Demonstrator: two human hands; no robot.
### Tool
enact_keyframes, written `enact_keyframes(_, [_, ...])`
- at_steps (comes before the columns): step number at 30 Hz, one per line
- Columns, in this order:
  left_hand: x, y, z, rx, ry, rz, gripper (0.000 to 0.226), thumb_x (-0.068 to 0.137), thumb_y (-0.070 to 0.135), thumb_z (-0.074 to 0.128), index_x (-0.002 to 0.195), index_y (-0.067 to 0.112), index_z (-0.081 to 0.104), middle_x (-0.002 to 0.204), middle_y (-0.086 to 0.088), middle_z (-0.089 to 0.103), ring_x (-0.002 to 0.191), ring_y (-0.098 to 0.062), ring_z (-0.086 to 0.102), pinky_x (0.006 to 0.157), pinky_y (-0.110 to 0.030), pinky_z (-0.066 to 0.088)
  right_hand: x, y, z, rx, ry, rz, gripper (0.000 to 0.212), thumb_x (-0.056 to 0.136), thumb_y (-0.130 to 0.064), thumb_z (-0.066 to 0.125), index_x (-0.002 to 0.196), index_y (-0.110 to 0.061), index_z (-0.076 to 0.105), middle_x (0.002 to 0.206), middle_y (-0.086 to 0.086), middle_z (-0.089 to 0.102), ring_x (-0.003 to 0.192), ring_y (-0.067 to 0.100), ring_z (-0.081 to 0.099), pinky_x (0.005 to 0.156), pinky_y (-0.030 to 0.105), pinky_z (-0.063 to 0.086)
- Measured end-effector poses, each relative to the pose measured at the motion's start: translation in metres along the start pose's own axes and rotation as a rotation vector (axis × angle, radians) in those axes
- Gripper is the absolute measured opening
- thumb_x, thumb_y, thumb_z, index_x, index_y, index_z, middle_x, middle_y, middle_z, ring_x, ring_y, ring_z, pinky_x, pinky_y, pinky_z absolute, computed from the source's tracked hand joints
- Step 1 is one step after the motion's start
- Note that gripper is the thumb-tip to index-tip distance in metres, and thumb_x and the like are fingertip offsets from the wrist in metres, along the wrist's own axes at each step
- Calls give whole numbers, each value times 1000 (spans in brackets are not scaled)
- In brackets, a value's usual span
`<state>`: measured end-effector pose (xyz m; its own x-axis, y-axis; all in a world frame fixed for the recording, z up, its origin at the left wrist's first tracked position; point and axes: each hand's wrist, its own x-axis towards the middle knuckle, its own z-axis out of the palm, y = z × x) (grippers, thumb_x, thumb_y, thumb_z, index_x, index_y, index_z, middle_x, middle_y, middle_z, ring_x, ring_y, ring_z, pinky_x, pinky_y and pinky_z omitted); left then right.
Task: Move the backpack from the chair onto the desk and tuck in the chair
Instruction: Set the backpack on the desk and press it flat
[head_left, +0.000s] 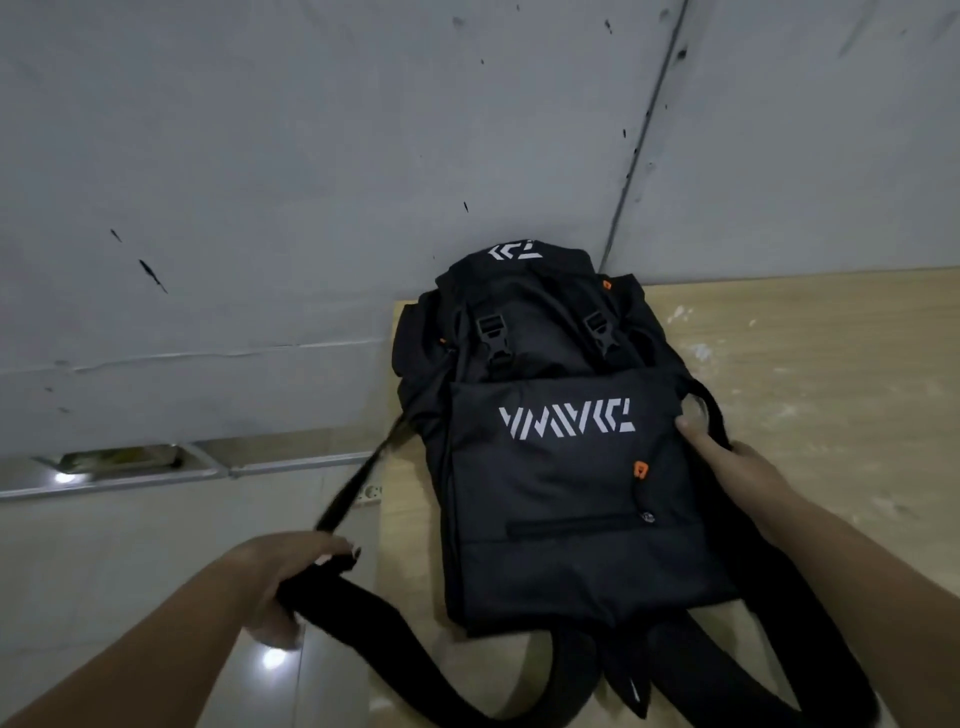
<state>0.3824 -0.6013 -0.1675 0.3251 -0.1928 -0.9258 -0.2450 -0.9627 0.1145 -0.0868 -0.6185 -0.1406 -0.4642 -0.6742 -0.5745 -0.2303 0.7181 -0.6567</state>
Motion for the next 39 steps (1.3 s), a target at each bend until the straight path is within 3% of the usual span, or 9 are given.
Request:
enact_keyframes(2, [-2, -4, 4, -2, -74, 110, 25, 86, 18, 71, 102, 1, 63, 84, -20, 72, 76, -30, 65, 64, -31, 53, -2, -9, 12, 68, -79, -57, 104, 55, -79, 71, 133, -12, 53, 129, 5, 62, 108, 25, 64, 86, 36, 50])
enact_keyframes(8, [-47, 87, 55, -249, 81, 1034, 6, 96, 22, 59, 100, 27, 59, 95, 7, 68, 85, -8, 64, 66, -17, 49, 0, -27, 37, 235, -183, -223, 42, 77, -30, 78, 114, -14, 68, 104, 6, 76, 88, 22, 74, 79, 38, 58])
enact_keyframes(14, [-32, 76, 91, 165, 405, 827, 64, 83, 41, 61, 126, 0, 38, 135, -17, 39, 125, -36, 42, 103, -46, 41, -11, -23, 11, 9, -94, -289, 81, 69, -54, 78, 137, -24, 46, 130, -3, 59, 107, 20, 62, 82, 33, 50])
enact_keyframes(18, [-43, 61, 61, 336, 414, 954, 70, 75, 26, 67, 131, 18, 27, 130, -12, 44, 106, -32, 57, 85, -39, 51, -30, 4, -29, -294, -99, -75, 118, 45, -72, 82, 138, -16, 37, 133, 8, 53, 117, 32, 56, 91, 40, 48])
enact_keyframes(21, [-35, 30, 30, 679, 572, 634, 103, 70, 51, 75, 145, 18, 12, 139, -17, 37, 110, -35, 59, 79, -39, 54, -54, 36, -49, -421, -374, -7, 108, 41, -36, 96, 133, -24, 40, 117, -2, 63, 99, 13, 64, 79, 27, 55])
enact_keyframes(25, [-40, -11, 35, 310, 91, 166, 86, 67, 41, 77, 130, 11, 27, 93, -11, 56, 66, -21, 60, 49, -27, 50, -60, 60, -26, -723, -263, -196, 79, 76, -16, 69, 146, -15, 34, 136, 14, 57, 119, 29, 56, 90, 29, 44])
enact_keyframes(28, [-38, -20, 39, 309, 21, 385, 54, 76, 24, 73, 112, 11, 35, 91, -11, 58, 68, -20, 60, 50, -25, 47, -54, 59, -16, -620, -36, -250, 53, 85, -11, 61, 136, -14, 47, 124, 18, 64, 107, 37, 62, 78, 33, 44])
enact_keyframes(33, [-53, 41, 45, -25, 458, 1124, 30, 87, 21, 71, 103, 8, 50, 98, -6, 60, 91, -22, 58, 69, -32, 47, -36, 44, -33, 6, 21, -72, 29, 85, 14, 49, 111, 5, 59, 102, 24, 67, 80, 35, 62, 72, 46, 49])
enact_keyframes(39, [-51, 71, 89, 114, 454, 954, 33, 96, 24, 60, 74, 0, 53, 95, -30, 66, 94, -39, 64, 84, -42, 50, -26, 12, -32, 271, -103, 155, 45, 86, -46, 37, 103, -13, 61, 95, 14, 66, 83, 32, 59, 73, 42, 46])
